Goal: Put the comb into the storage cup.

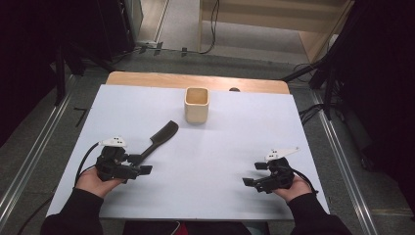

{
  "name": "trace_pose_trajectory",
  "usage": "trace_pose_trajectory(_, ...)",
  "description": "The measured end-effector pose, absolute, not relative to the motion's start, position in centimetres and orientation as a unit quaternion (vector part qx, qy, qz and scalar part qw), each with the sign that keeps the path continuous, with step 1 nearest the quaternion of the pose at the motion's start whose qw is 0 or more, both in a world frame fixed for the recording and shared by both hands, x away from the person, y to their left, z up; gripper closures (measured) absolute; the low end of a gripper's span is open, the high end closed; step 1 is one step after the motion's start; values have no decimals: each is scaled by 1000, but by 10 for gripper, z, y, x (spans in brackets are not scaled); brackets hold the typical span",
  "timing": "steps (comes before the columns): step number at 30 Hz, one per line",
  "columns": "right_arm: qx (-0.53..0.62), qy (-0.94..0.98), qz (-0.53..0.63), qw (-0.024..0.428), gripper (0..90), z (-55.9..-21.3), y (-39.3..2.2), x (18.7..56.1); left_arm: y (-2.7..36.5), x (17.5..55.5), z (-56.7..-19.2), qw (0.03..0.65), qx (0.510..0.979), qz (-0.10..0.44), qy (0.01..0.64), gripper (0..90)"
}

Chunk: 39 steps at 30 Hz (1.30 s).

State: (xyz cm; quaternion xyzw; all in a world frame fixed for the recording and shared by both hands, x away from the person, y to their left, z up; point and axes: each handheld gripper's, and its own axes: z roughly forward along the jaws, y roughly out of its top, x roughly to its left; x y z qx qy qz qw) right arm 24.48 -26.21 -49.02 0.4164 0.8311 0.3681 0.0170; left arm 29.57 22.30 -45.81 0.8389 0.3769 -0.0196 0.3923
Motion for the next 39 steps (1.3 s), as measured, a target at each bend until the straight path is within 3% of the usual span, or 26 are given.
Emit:
trace_pose_trajectory(7,416,832,367,17,146,-490,-262,245,227,303,-455,402,834,-4,378,294)
trace_pose_trajectory(17,416,833,365,16,146,-491,-262,245,230,320,-456,408,826,29,387,220)
trace_pose_trajectory(39,413,835,362,16,146,-492,-261,245,222,335,-472,353,843,33,406,218)
